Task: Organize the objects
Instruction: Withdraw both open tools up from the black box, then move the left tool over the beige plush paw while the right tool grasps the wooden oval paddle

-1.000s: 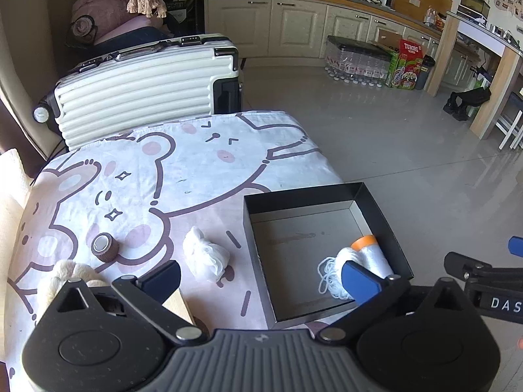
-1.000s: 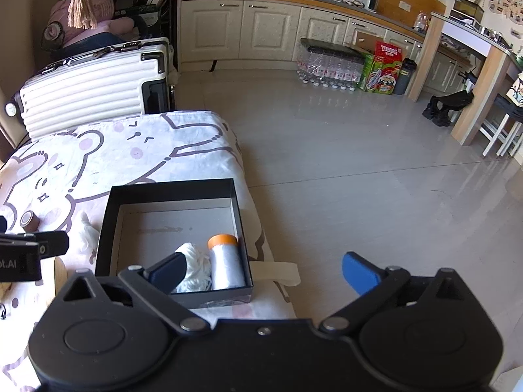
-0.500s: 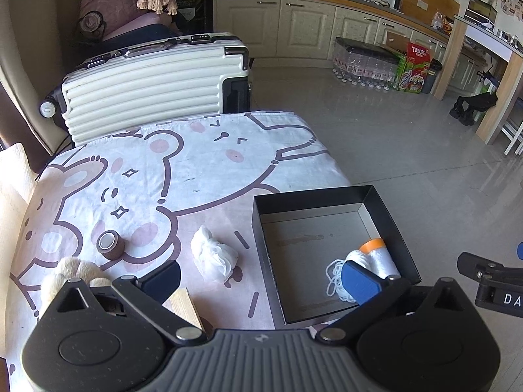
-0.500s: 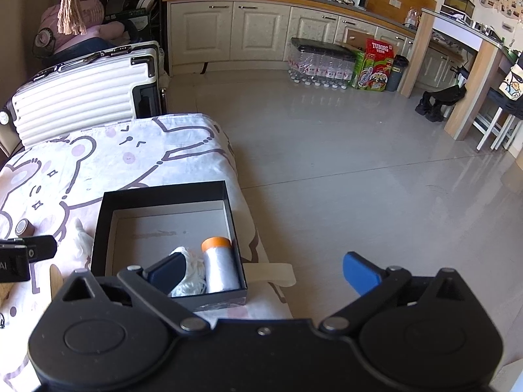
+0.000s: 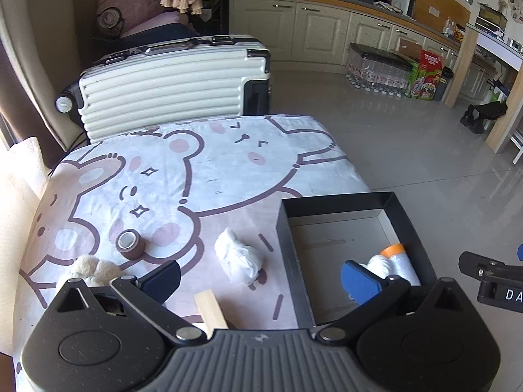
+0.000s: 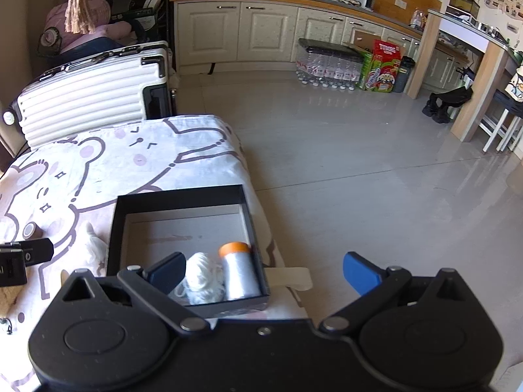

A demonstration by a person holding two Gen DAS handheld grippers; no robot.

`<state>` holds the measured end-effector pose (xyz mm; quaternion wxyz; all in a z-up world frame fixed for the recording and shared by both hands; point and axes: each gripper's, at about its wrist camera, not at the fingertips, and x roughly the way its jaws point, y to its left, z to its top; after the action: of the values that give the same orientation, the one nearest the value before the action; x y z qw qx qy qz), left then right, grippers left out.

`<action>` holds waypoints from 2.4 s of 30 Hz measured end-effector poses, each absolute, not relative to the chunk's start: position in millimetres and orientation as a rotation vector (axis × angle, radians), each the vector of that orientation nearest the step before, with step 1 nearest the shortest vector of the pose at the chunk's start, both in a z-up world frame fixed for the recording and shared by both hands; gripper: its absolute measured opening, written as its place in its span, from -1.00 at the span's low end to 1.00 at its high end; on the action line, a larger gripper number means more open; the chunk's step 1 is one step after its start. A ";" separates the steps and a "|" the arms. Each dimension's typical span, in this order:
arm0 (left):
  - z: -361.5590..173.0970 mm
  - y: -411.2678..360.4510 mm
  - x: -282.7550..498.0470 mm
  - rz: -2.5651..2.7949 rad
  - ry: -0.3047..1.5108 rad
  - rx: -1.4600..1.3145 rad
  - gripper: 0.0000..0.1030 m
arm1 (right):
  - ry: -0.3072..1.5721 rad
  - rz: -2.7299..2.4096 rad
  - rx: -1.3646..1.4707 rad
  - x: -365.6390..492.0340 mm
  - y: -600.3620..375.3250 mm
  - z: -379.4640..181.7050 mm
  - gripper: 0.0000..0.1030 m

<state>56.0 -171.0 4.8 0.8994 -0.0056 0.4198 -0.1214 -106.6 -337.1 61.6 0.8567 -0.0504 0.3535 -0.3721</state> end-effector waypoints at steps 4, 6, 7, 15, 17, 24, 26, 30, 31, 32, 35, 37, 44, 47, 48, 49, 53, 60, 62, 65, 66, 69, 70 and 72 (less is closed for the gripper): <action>3.5 -155.0 57.5 -0.225 0.868 -0.015 1.00 | 0.736 -0.759 -0.105 -95.4 -327.1 58.8 1.00; 3.2 -146.2 58.1 -0.212 0.868 -0.021 1.00 | 0.738 -0.745 -0.109 -89.5 -321.5 56.8 1.00; 3.1 -141.9 58.2 -0.205 0.867 -0.024 1.00 | 0.739 -0.736 -0.113 -86.7 -318.3 55.9 1.00; 1.9 -104.6 60.0 -0.143 0.867 -0.052 1.00 | 0.750 -0.671 -0.131 -62.5 -293.8 46.8 1.00; 2.0 -96.2 60.3 -0.128 0.866 -0.056 1.00 | 0.753 -0.657 -0.137 -56.2 -287.9 43.7 1.00; 1.6 -70.7 60.3 -0.087 0.865 -0.064 1.00 | 0.763 -0.605 -0.161 -37.3 -266.7 34.4 1.00; 1.1 -64.8 60.2 -0.077 0.865 -0.065 1.00 | 0.763 -0.592 -0.164 -33.5 -261.3 32.4 1.00; 0.9 -53.3 59.6 -0.060 0.863 -0.069 1.00 | 0.760 -0.570 -0.166 -26.5 -250.2 29.5 1.00; 0.5 -50.6 59.4 -0.056 0.863 -0.069 1.00 | 0.760 -0.565 -0.167 -25.0 -247.5 28.8 1.00; 0.3 -47.8 59.1 -0.051 0.864 -0.069 1.00 | 0.759 -0.559 -0.169 -23.4 -244.8 28.0 1.00; 0.0 -38.3 57.4 -0.037 0.862 -0.075 1.00 | 0.759 -0.541 -0.174 -18.8 -236.8 25.9 1.00; -0.4 -32.1 56.3 -0.028 0.863 -0.080 1.00 | 0.759 -0.532 -0.177 -15.6 -231.6 24.1 1.00; 0.1 -13.7 52.3 0.002 0.861 -0.088 1.00 | 0.759 -0.502 -0.182 -7.5 -216.9 19.9 1.00; 0.2 -7.8 50.5 0.013 0.861 -0.089 1.00 | 0.760 -0.489 -0.187 -4.1 -211.5 17.5 1.00; 0.3 -5.9 50.3 0.016 0.861 -0.091 1.00 | 0.760 -0.486 -0.188 -3.2 -209.9 16.8 1.00; 0.3 -4.0 50.3 0.020 0.861 -0.092 1.00 | 0.760 -0.483 -0.188 -2.2 -208.4 16.1 1.00; -0.4 2.7 50.1 0.034 0.863 -0.096 1.00 | 0.761 -0.470 -0.188 0.5 -203.5 13.7 1.00; -4.0 6.6 51.4 0.045 0.864 -0.087 1.00 | 0.773 -0.454 -0.187 5.1 -198.5 9.2 1.00; -5.8 7.5 52.5 0.049 0.867 -0.089 1.00 | 0.782 -0.452 -0.176 6.5 -199.1 7.6 1.00; -6.8 9.3 52.2 0.048 0.854 -0.092 1.00 | 0.804 -0.428 -0.143 9.1 -200.9 3.9 1.00; -7.4 10.0 52.2 0.048 0.850 -0.091 1.00 | 0.810 -0.422 -0.138 9.8 -200.9 2.5 1.00; -10.2 12.5 53.0 0.046 0.839 -0.096 1.00 | 0.818 -0.406 -0.142 11.9 -199.3 -0.7 1.00; -11.3 13.8 53.4 0.045 0.834 -0.099 1.00 | 0.820 -0.400 -0.142 12.8 -199.0 -1.3 1.00; -14.6 16.5 54.6 0.050 0.834 -0.105 1.00 | 0.826 -0.389 -0.141 14.6 -199.0 -3.5 1.00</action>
<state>54.6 16.5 -14.6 0.9127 -0.0508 0.4046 0.0241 14.6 -199.0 -3.5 0.8952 -0.0678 0.3985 -0.1875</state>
